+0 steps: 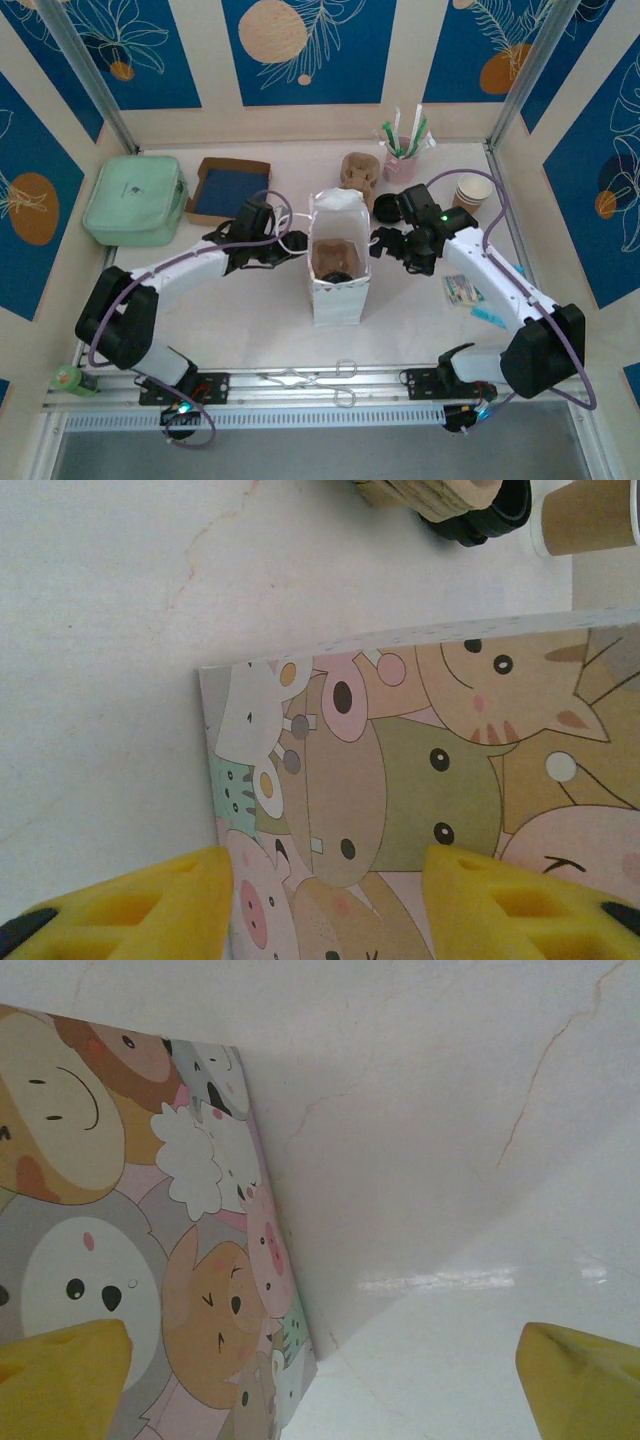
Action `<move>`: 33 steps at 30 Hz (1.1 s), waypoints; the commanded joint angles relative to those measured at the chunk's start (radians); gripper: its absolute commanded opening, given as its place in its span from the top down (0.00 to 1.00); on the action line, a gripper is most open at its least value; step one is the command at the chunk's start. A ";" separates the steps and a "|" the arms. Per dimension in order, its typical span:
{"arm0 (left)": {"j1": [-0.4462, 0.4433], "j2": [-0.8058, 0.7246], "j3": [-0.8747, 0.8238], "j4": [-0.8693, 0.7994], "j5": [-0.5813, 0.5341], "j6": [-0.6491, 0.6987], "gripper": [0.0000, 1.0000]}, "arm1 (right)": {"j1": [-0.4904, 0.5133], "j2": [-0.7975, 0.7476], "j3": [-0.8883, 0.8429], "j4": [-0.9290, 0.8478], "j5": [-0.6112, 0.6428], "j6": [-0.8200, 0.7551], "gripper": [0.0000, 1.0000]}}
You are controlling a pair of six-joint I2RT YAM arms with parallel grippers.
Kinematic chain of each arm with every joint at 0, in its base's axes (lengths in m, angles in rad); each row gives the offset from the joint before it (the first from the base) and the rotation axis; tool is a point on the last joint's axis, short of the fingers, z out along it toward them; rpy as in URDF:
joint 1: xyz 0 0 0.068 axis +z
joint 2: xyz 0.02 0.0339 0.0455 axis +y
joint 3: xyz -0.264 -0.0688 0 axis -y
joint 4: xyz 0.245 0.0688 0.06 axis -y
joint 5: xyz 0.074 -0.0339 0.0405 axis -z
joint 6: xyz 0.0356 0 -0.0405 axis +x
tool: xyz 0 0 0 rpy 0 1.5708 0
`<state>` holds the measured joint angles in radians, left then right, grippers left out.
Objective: Pack the takeout coffee
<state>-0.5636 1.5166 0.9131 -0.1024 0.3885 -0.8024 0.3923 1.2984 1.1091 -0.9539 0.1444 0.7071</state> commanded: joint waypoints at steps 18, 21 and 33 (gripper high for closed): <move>0.014 0.067 0.128 -0.018 0.020 0.054 0.47 | -0.059 0.098 0.121 0.005 -0.024 -0.057 0.01; 0.017 0.061 0.132 -0.037 0.014 0.068 0.44 | -0.065 0.087 0.124 -0.009 -0.005 -0.074 0.01; 0.103 -0.059 0.120 -0.122 -0.016 0.116 0.36 | -0.149 0.076 0.206 -0.109 0.124 -0.154 0.01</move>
<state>-0.4927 1.5143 1.0241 -0.1909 0.3840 -0.7200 0.2562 1.3968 1.2797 -1.0157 0.2283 0.5930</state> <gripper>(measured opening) 0.635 0.992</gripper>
